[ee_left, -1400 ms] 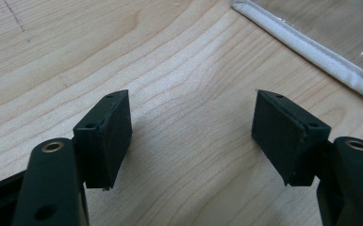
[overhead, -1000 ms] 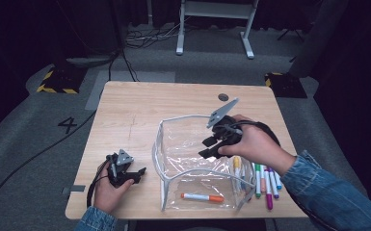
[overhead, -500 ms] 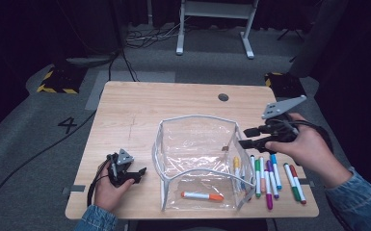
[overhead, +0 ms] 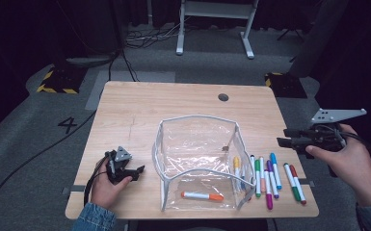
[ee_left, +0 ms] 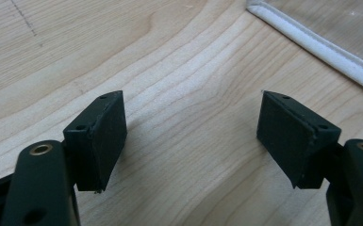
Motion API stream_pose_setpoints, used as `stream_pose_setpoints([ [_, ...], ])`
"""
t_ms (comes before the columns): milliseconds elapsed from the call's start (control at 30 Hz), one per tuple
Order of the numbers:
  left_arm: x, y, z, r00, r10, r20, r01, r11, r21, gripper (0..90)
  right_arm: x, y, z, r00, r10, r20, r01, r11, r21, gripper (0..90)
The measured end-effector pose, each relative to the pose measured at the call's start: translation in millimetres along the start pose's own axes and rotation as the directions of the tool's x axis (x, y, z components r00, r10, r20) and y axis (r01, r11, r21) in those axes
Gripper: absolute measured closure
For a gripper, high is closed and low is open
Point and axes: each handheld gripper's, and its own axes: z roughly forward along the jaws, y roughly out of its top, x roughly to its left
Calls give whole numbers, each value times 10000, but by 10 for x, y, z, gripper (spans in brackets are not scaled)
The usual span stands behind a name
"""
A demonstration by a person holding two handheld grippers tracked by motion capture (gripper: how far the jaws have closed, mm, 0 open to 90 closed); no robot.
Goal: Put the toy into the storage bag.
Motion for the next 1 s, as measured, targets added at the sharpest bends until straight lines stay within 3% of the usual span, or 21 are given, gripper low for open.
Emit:
stream_pose_setpoints([
  [200,-1,1,-1,10000,11,-11,-11,10000,32,250,-175,-351,-70,9943,266,1033,-301,9990,332,557],
  [333,-1,1,-1,10000,8,-11,-8,10000,31,250,-314,-682,-48,9833,685,1683,-796,9950,602,572],
  [500,-2,0,0,10000,5,-22,-5,10000,8,250,-489,-1109,102,9669,1329,2179,-1600,9808,1114,586],
  [600,-2,0,0,10000,2,-23,-2,10000,10,250,-556,-1317,227,9594,1591,2328,-1951,9707,1406,595],
  [767,-1,1,-1,10000,9,-11,-9,10000,31,250,-616,-1593,429,9515,1629,2610,-2193,9541,2039,603],
  [1000,-1,1,-1,10000,10,-13,-10,10000,31,250,-649,-1827,593,9438,1850,2739,-2558,9336,2508,617],
])
